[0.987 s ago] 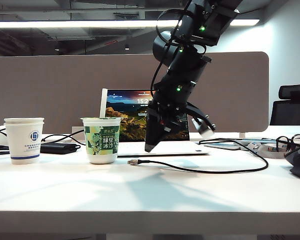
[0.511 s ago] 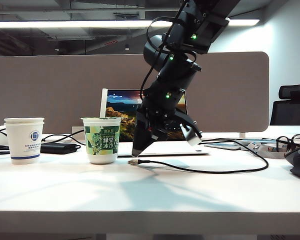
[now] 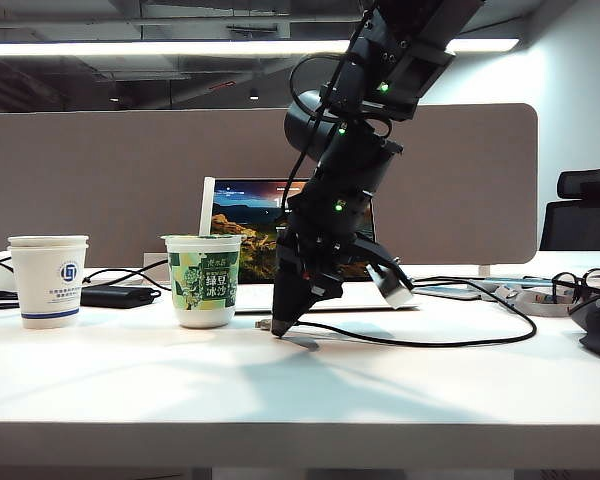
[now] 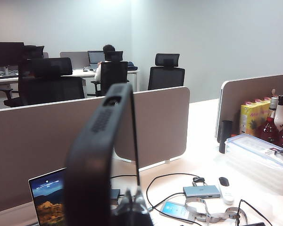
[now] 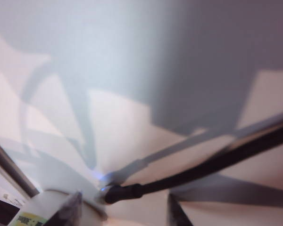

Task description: Pick up the black phone, pick up the charger plug, insert the charger plug into the phone's charging port, and finally place the connected phone back on the desk.

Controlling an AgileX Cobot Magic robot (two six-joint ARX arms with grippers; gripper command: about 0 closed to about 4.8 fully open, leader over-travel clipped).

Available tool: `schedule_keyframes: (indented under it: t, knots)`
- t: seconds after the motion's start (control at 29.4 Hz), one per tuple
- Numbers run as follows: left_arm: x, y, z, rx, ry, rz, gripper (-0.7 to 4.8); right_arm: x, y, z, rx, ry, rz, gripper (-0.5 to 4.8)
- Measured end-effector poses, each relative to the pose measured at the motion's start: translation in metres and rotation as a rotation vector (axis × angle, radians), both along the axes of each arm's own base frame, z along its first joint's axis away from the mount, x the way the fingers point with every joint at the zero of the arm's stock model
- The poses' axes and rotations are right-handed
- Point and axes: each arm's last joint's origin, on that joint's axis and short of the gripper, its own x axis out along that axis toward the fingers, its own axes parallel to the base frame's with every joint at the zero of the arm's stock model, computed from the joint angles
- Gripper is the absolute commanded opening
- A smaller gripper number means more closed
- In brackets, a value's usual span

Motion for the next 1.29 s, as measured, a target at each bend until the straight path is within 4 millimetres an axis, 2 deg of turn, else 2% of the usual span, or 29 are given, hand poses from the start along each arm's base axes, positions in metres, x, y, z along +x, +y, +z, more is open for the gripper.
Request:
schedule_keyframes:
  t: [0.03, 0.14, 0.27, 0.37, 0.51, 0.58, 1.09, 1.29]
  knots:
    - [0.000, 0.000, 0.000, 0.000, 0.000, 0.000, -0.06, 0.000, -0.001, 0.000, -0.003, 0.003, -0.002, 1.98]
    - [0.000, 0.000, 0.000, 0.000, 0.001, 0.000, -0.06, 0.000, -0.002, 0.000, -0.012, 0.013, -0.005, 1.91]
    - [0.000, 0.000, 0.000, 0.001, 0.001, 0.000, -0.06, 0.000, -0.003, 0.000, -0.016, 0.012, -0.008, 0.90]
    - [0.000, 0.000, 0.000, 0.001, 0.001, 0.000, -0.06, -0.001, -0.003, -0.001, -0.026, 0.024, -0.008, 0.47]
    - [0.000, 0.000, 0.000, 0.001, 0.001, 0.000, -0.06, -0.002, -0.005, -0.002, -0.048, 0.037, -0.015, 0.41]
    - [0.000, 0.000, 0.000, 0.001, 0.002, 0.001, -0.06, -0.003, -0.006, -0.001, -0.059, 0.051, -0.016, -0.09]
    - [0.000, 0.000, 0.000, 0.002, 0.003, 0.000, -0.06, -0.005, -0.009, 0.000, -0.063, 0.084, -0.010, -0.08]
    - [0.000, 0.000, 0.000, 0.002, 0.003, 0.001, -0.06, -0.007, -0.011, 0.003, -0.106, 0.041, 0.111, -0.08]
